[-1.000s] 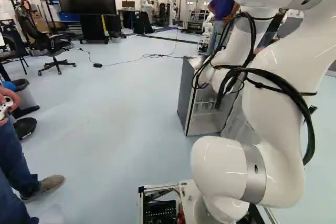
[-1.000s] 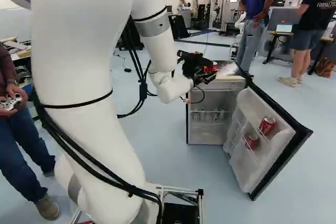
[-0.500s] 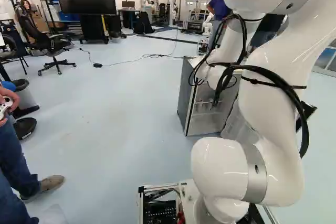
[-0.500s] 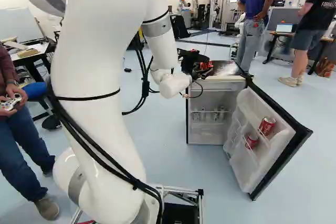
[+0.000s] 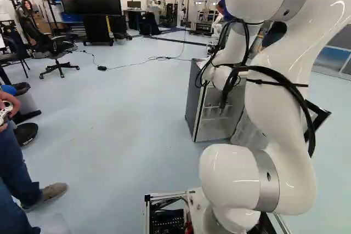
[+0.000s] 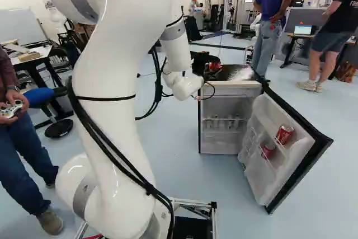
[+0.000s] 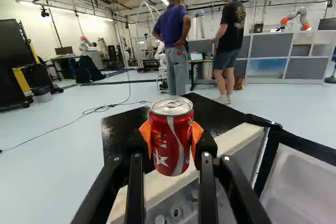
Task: Grab a drink from the fridge
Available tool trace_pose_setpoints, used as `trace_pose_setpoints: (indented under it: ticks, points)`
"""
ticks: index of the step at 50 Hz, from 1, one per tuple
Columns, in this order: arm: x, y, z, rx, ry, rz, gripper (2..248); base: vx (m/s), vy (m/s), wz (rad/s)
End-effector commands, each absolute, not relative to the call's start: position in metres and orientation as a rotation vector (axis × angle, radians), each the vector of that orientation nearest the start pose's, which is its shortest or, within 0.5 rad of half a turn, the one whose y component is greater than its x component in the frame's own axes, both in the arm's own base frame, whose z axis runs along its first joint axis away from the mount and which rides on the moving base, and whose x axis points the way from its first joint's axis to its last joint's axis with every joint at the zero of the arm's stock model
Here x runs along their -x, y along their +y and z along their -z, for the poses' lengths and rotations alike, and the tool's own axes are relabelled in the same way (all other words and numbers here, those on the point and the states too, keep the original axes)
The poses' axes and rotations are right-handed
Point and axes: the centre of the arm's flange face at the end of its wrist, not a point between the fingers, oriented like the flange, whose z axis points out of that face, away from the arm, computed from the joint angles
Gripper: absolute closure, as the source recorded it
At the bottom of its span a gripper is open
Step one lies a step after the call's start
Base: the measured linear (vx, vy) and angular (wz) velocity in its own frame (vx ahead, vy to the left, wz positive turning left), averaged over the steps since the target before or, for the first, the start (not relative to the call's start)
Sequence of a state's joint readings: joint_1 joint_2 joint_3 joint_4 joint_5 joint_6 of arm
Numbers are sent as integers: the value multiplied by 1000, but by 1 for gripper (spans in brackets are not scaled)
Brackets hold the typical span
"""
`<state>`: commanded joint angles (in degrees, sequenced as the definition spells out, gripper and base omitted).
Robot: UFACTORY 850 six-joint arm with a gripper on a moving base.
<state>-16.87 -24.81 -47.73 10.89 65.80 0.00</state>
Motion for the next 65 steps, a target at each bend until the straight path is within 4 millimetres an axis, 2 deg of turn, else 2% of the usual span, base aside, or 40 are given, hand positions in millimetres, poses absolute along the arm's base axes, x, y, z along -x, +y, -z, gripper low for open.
trace_pose_setpoints:
  ticks: [29, 44, 65]
  points:
    - [-586, -172, -370, 2384, 479, 2322, 155, 0, 0, 0]
    - [-596, -169, -365, 2404, 397, 2286, 155, 0, 0, 0]
    - [-602, -166, -343, 2456, 330, 2211, 155, 0, 0, 0]
